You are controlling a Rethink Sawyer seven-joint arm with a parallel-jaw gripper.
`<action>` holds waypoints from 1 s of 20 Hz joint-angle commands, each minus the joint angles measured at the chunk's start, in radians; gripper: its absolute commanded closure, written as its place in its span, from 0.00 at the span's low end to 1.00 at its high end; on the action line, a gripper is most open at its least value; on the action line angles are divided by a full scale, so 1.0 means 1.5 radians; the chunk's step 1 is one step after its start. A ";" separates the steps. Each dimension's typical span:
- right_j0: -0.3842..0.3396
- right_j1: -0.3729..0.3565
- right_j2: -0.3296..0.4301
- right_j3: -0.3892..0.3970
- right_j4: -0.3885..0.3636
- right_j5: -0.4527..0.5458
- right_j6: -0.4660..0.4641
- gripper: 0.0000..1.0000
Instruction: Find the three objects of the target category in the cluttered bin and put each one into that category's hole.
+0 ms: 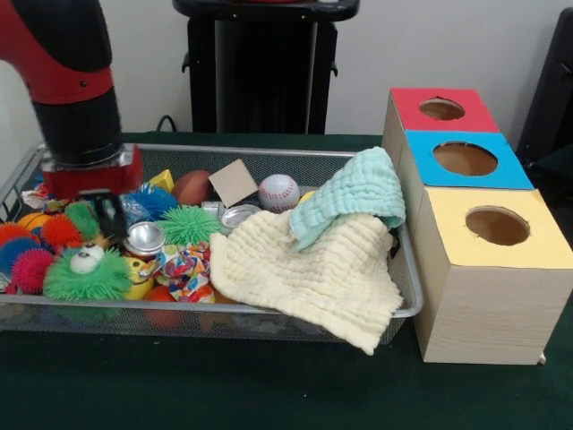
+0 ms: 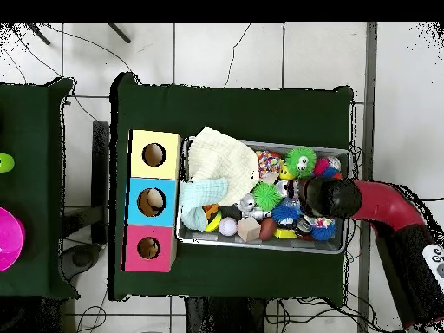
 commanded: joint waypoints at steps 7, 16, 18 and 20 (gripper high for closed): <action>0.033 -0.010 -0.058 0.263 0.188 0.034 0.165 1.00; 0.094 0.016 -0.121 0.251 0.157 -0.138 0.162 1.00; 0.106 0.021 -0.141 0.231 0.137 -0.177 0.146 1.00; 0.114 0.025 -0.153 0.216 0.139 -0.191 0.132 1.00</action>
